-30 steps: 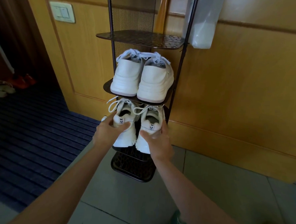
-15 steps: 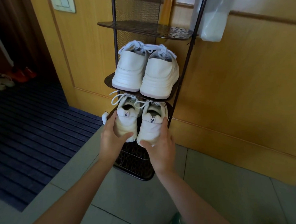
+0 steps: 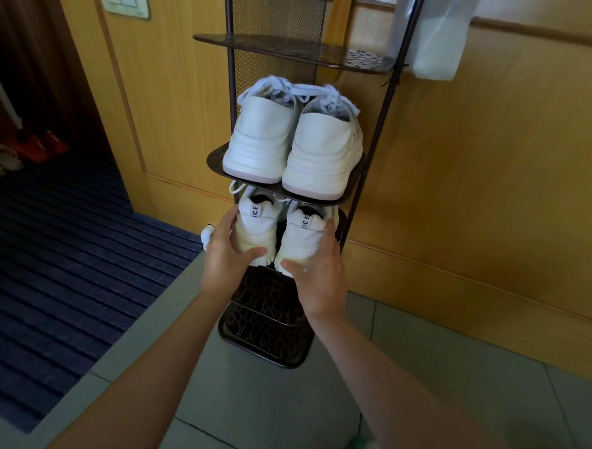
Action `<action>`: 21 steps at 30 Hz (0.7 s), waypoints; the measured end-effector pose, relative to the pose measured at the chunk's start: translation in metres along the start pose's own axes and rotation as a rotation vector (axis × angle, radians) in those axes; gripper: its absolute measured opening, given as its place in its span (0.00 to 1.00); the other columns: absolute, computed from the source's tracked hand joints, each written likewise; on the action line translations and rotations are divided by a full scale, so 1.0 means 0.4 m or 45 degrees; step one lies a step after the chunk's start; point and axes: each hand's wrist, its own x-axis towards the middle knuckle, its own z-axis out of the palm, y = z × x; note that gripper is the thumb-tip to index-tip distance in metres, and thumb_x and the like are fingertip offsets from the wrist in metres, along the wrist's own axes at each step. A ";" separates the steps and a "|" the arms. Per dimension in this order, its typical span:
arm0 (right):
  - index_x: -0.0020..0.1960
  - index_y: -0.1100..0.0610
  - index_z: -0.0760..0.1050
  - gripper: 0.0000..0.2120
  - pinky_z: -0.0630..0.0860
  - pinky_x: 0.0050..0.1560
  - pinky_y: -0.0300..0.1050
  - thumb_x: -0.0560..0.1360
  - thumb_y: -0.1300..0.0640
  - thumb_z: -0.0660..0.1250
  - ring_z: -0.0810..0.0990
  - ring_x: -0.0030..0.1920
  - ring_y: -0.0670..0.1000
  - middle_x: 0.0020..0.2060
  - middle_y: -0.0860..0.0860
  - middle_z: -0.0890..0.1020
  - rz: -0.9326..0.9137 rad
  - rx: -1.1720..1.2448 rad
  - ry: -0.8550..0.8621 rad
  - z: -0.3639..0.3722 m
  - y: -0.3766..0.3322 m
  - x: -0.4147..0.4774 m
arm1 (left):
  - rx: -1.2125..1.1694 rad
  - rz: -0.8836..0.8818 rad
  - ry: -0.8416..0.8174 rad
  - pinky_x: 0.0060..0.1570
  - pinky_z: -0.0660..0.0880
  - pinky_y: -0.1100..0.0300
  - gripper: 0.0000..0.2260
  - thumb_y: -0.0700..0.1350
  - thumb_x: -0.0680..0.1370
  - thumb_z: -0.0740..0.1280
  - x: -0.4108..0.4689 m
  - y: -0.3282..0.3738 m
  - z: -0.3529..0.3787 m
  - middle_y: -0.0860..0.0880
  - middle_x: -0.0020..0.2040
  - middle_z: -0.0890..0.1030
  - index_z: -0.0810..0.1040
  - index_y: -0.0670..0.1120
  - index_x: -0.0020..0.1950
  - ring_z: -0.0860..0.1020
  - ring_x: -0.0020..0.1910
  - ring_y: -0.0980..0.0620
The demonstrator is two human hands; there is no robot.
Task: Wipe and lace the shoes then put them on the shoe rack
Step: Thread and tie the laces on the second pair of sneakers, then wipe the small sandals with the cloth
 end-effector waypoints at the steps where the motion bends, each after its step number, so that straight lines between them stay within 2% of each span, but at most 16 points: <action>1: 0.77 0.51 0.45 0.49 0.73 0.60 0.51 0.68 0.49 0.75 0.66 0.70 0.53 0.73 0.50 0.63 0.003 -0.003 0.000 0.001 0.001 0.002 | 0.000 -0.001 0.003 0.66 0.68 0.53 0.37 0.38 0.68 0.75 0.002 -0.002 0.003 0.50 0.67 0.72 0.63 0.48 0.73 0.68 0.67 0.52; 8: 0.77 0.50 0.43 0.51 0.75 0.58 0.54 0.67 0.50 0.75 0.66 0.70 0.53 0.73 0.51 0.62 -0.005 0.009 -0.003 0.005 0.007 0.003 | -0.008 -0.018 0.002 0.69 0.63 0.57 0.38 0.38 0.68 0.75 -0.004 0.004 0.012 0.49 0.71 0.68 0.60 0.45 0.74 0.64 0.71 0.53; 11: 0.77 0.51 0.43 0.50 0.74 0.60 0.53 0.68 0.49 0.74 0.62 0.72 0.51 0.74 0.51 0.59 -0.015 0.025 -0.034 -0.010 0.012 -0.006 | -0.004 -0.049 0.124 0.67 0.62 0.61 0.38 0.41 0.68 0.76 -0.035 0.018 0.015 0.50 0.70 0.67 0.61 0.47 0.74 0.64 0.69 0.55; 13: 0.77 0.52 0.43 0.49 0.74 0.61 0.53 0.69 0.48 0.73 0.62 0.72 0.52 0.75 0.50 0.57 0.008 0.069 -0.052 -0.032 0.021 -0.017 | 0.002 0.006 0.255 0.66 0.66 0.57 0.33 0.43 0.69 0.75 -0.074 0.028 0.020 0.51 0.66 0.70 0.66 0.48 0.71 0.66 0.67 0.52; 15: 0.77 0.52 0.46 0.46 0.71 0.63 0.47 0.70 0.49 0.73 0.62 0.72 0.51 0.75 0.50 0.57 0.038 0.134 -0.077 -0.065 0.036 -0.031 | -0.014 0.067 0.316 0.63 0.68 0.57 0.26 0.43 0.71 0.73 -0.124 0.036 0.029 0.51 0.62 0.73 0.70 0.47 0.66 0.70 0.63 0.51; 18: 0.75 0.54 0.55 0.40 0.65 0.59 0.37 0.70 0.51 0.73 0.66 0.68 0.50 0.72 0.50 0.61 0.069 0.235 -0.134 -0.145 0.065 -0.054 | -0.112 0.044 0.137 0.57 0.73 0.60 0.17 0.41 0.73 0.71 -0.199 0.055 0.057 0.53 0.53 0.78 0.74 0.47 0.61 0.77 0.54 0.55; 21: 0.71 0.55 0.63 0.33 0.68 0.60 0.41 0.71 0.52 0.72 0.70 0.66 0.52 0.68 0.52 0.66 0.197 0.210 -0.287 -0.259 0.112 -0.073 | -0.075 -0.006 -0.180 0.49 0.77 0.63 0.13 0.38 0.73 0.70 -0.255 0.088 0.106 0.54 0.47 0.80 0.75 0.49 0.56 0.79 0.46 0.57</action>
